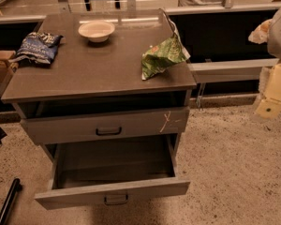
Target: Place green jalapeno chip bag into middle drawer
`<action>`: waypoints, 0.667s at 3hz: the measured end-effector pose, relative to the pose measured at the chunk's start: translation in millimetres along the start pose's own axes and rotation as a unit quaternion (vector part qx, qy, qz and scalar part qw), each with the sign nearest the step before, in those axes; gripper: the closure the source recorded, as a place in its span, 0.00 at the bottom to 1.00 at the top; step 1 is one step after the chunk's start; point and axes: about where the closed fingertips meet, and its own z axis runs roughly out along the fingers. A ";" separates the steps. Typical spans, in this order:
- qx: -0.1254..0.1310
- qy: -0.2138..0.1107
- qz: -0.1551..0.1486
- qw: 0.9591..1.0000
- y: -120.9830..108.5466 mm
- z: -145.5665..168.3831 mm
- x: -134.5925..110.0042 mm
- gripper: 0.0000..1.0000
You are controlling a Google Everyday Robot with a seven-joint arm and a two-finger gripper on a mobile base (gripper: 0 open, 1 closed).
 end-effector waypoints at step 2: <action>-0.014 -0.047 0.013 0.999 -32.1 22.1 -24.1 0.00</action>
Offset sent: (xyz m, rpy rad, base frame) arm 0.0905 0.0354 -0.0175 0.2218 0.0268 0.0122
